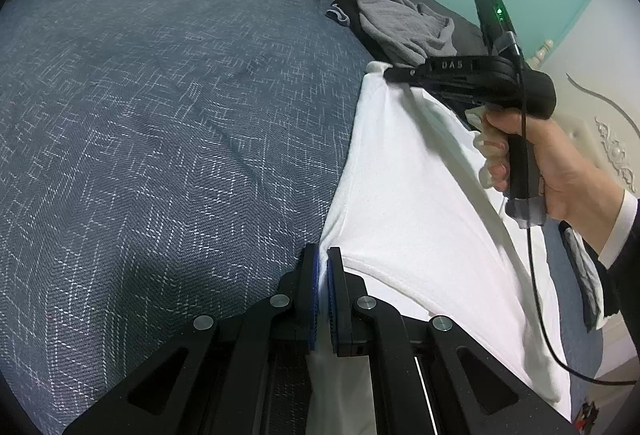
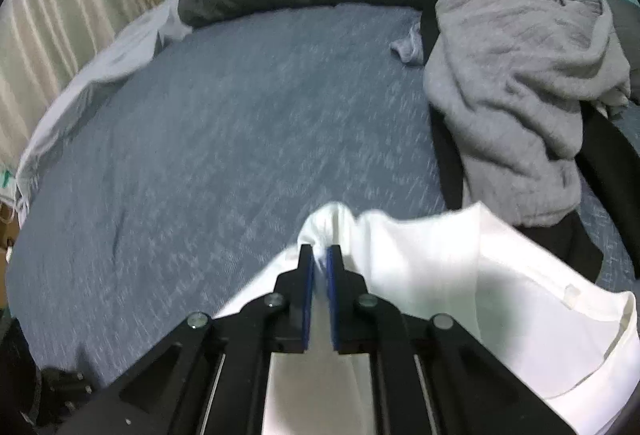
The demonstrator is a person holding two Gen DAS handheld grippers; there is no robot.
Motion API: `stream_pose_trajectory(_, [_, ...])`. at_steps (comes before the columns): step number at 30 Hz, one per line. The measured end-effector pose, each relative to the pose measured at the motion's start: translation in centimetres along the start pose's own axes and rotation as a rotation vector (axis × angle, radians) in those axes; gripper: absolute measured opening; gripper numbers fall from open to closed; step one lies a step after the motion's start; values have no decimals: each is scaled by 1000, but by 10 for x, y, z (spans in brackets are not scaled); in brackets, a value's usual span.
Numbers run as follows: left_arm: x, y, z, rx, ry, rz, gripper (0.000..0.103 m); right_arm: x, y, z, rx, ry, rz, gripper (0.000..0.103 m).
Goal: Fold clothes
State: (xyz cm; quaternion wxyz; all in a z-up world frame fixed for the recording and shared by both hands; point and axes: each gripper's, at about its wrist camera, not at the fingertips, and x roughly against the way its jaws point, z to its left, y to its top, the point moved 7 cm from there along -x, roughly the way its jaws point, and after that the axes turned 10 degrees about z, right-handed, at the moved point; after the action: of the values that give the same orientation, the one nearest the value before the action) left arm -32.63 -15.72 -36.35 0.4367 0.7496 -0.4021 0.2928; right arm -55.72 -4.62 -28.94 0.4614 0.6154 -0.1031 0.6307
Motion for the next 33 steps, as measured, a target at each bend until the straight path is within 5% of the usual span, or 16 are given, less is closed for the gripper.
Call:
stream_pose_trajectory(12, [7, -1, 3, 51, -25, -25, 4, -18, 20, 5, -70, 19, 11, 6])
stream_pose_trajectory(21, [7, -2, 5, 61, -34, -18, 4, -14, 26, -9, -244, 157, -20, 7])
stream_pose_trajectory(28, [6, -1, 4, 56, -26, -15, 4, -3, 33, -3, -206, 82, -30, 8])
stream_pose_trajectory(33, [2, 3, 3, 54, -22, -15, 4, -19, 31, 10, -132, 7, 40, 20])
